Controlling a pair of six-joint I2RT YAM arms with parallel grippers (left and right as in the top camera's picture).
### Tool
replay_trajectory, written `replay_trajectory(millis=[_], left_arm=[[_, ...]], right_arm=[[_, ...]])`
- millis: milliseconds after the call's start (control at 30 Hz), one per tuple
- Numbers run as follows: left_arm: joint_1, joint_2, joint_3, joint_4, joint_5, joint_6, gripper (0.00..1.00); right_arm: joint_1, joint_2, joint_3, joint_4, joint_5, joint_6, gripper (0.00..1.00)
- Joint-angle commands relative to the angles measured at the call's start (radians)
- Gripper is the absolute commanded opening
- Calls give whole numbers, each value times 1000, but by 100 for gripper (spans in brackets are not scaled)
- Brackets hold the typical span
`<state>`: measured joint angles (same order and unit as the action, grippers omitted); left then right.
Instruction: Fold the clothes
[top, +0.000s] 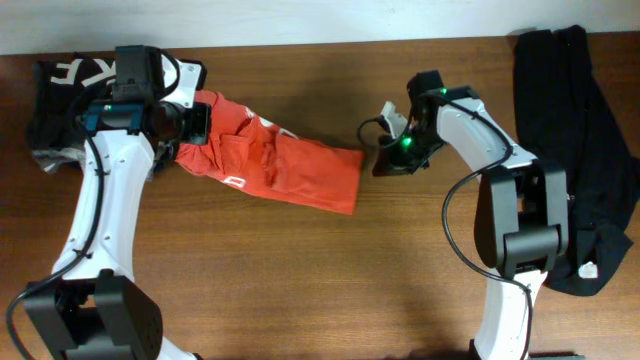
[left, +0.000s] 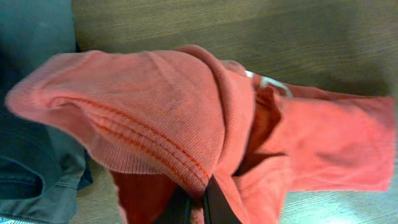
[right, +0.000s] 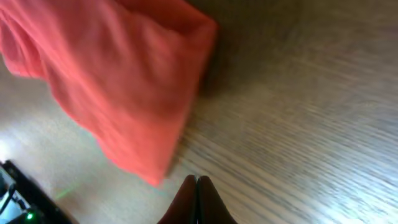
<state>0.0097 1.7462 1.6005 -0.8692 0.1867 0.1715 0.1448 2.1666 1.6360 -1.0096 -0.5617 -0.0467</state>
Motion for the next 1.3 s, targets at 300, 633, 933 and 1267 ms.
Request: replay_trajectory(millis=[300,633,933,1267], left_arm=[[-107,-23,18,1,-36,2,0],[-153,-23,18,31,-53,2,0],[-242,-24,18,69,-53,19,1],[-329,-23,18,90,-57,55,0]], right_arm=[[18,-15,-44,128,-243,51,4],[119,6,-72,310,-155,256,4],[121,80,-76,315,-164,335,4],[90,67,-47,319,-270,312,4]])
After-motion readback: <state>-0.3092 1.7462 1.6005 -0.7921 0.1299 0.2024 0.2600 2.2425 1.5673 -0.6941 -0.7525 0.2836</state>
